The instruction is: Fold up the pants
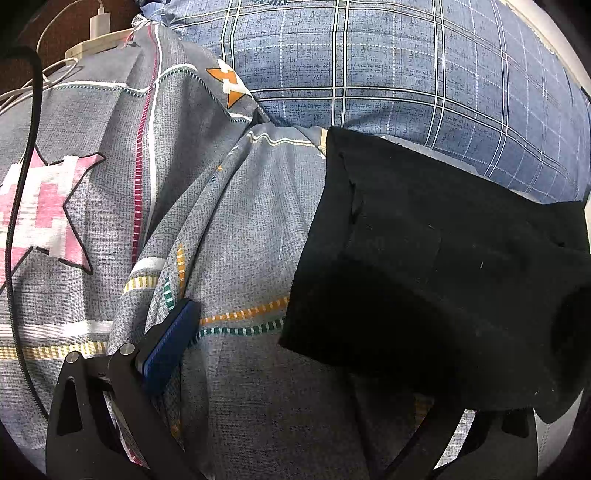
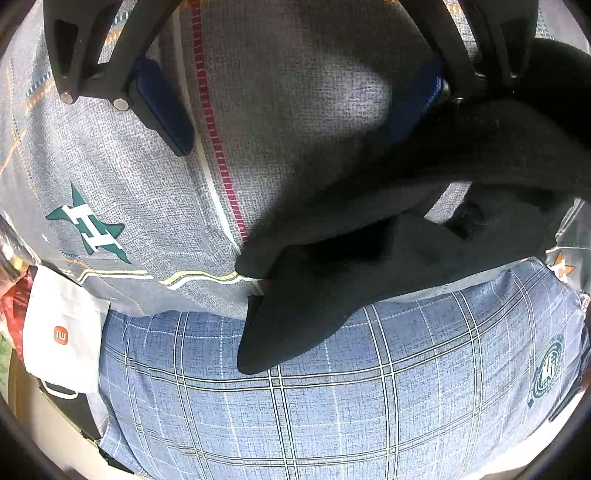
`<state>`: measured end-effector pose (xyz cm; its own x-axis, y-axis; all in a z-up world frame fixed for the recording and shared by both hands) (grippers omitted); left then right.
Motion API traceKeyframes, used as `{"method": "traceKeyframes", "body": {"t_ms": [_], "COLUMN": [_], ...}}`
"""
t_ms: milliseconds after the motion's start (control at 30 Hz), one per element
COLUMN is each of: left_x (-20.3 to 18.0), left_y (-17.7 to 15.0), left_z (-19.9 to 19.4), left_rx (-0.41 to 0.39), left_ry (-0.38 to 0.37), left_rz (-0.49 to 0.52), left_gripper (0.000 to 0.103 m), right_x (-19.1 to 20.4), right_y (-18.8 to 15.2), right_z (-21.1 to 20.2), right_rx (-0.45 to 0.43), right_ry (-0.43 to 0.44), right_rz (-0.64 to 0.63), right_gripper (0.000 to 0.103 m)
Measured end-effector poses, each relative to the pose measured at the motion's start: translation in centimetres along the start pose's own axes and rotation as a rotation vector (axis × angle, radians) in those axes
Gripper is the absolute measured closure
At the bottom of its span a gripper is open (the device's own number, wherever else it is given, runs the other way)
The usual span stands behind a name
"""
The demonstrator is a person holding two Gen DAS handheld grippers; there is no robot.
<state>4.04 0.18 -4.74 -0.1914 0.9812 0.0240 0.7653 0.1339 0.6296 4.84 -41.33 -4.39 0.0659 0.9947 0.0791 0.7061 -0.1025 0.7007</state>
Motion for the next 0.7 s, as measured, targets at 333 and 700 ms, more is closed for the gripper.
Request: {"method": "traceKeyframes", "body": {"t_ms": [333, 700], "left_x": [0.0, 1.0], "left_y": [0.0, -1.3], "left_z": [0.0, -4.6], "left_rx": [0.008, 0.002], "left_ry": [0.004, -0.051], "left_rz": [0.004, 0.004], "left_gripper": [0.0, 0.005], "right_x": [-0.1, 1.3], "right_y": [0.0, -2.3], "right_z": [0.0, -4.5], "right_rx": [-0.001, 0.022], "right_ry": [0.0, 0.084], "right_rz": [0.0, -0.035], "right_gripper": [0.0, 0.006]}}
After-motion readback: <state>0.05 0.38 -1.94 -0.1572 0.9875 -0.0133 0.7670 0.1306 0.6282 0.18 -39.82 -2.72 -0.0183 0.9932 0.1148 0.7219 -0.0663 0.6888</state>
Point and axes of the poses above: each gripper's, at about its wrist camera, not at the fingertips, and z roughly the way its jaws point, x to its left, y to its top, the point moved 6 cm from there along z, roughly the way its jaws point, and after that the axes turned 8 degrees about y, right-handed, at the moved point
